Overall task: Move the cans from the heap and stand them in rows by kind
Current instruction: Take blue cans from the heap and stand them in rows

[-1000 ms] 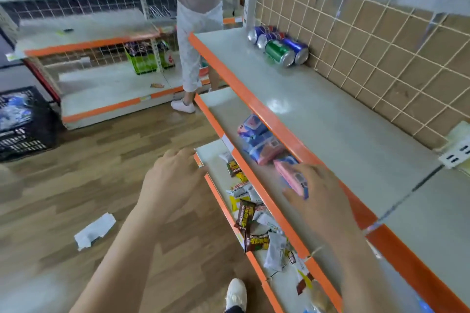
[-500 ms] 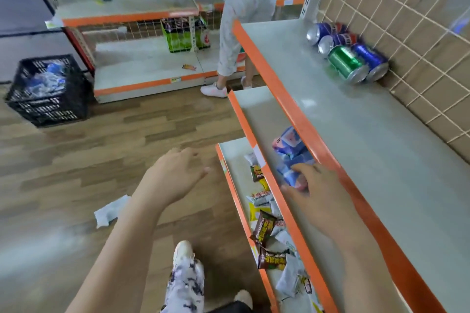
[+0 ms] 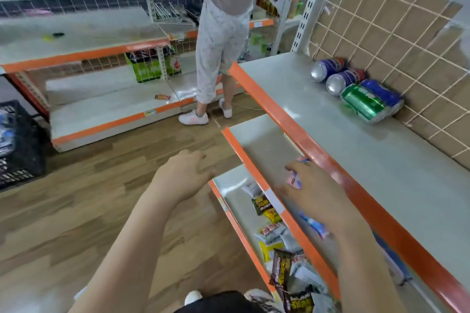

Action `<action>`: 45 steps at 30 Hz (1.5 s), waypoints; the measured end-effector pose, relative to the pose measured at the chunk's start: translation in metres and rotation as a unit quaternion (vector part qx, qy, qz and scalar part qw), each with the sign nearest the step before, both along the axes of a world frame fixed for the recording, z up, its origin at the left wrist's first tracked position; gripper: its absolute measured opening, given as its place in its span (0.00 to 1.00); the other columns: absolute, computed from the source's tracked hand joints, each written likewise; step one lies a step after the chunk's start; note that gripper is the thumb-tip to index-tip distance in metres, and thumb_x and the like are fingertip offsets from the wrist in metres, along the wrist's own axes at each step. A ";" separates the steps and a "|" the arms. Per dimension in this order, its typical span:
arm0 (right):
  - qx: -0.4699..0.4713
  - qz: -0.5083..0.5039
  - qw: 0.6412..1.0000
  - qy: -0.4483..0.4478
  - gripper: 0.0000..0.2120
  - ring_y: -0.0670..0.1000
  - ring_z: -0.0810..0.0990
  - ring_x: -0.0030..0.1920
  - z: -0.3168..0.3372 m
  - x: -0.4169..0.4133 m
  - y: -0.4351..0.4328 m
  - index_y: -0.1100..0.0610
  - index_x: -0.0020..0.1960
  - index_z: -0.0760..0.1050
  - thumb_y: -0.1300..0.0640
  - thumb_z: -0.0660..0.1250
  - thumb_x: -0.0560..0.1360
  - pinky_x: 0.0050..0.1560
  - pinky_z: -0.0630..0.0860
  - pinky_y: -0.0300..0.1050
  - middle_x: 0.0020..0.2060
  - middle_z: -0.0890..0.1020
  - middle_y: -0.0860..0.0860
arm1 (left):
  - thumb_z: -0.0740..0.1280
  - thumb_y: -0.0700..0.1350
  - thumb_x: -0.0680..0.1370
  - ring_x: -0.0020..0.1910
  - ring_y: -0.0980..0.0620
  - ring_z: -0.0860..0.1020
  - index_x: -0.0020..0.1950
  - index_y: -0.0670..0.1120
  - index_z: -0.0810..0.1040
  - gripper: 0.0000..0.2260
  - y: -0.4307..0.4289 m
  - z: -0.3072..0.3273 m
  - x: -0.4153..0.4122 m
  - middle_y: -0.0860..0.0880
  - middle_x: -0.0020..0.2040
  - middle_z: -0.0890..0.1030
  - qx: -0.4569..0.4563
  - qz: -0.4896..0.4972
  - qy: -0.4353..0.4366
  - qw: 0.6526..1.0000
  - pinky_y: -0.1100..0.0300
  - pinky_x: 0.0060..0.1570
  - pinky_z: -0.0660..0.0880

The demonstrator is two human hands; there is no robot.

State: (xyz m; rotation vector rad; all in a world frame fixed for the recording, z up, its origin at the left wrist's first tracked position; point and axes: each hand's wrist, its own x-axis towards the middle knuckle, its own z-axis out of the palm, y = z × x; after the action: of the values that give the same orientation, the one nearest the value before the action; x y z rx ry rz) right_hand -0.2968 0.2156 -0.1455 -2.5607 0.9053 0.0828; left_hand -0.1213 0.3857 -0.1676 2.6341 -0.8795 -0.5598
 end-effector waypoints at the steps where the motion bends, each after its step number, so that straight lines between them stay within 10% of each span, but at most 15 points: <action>1: -0.004 -0.012 1.000 -0.003 0.22 0.54 0.73 0.61 0.000 0.005 -0.004 0.53 0.65 0.71 0.45 0.65 0.73 0.57 0.71 0.48 0.61 0.74 0.52 | 0.61 0.58 0.77 0.67 0.46 0.68 0.71 0.51 0.66 0.24 -0.004 0.001 0.009 0.47 0.68 0.69 -0.010 -0.001 -0.003 1.000 0.53 0.60 0.67; 32: -0.106 -0.318 0.929 -0.156 0.13 0.54 0.74 0.54 0.019 0.099 -0.244 0.56 0.56 0.76 0.53 0.68 0.74 0.53 0.69 0.46 0.52 0.79 0.52 | 0.60 0.58 0.78 0.62 0.49 0.71 0.70 0.52 0.65 0.22 -0.371 0.036 0.152 0.49 0.64 0.72 -0.070 -0.335 -0.082 0.936 0.55 0.58 0.70; 45: -0.101 -0.427 0.898 -0.042 0.20 0.53 0.70 0.60 0.027 0.123 -0.285 0.52 0.64 0.71 0.45 0.63 0.75 0.59 0.69 0.49 0.60 0.75 0.50 | 0.64 0.55 0.77 0.61 0.46 0.73 0.70 0.50 0.67 0.23 -0.499 0.044 0.153 0.45 0.63 0.75 -0.116 -0.448 -0.030 0.886 0.55 0.55 0.72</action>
State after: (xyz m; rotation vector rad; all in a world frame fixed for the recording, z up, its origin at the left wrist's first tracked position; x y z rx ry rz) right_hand -0.1735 -0.0693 -0.1189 -2.0731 1.9850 -0.3927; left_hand 0.0313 -0.1136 -0.1239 1.9138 -2.0463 -0.5156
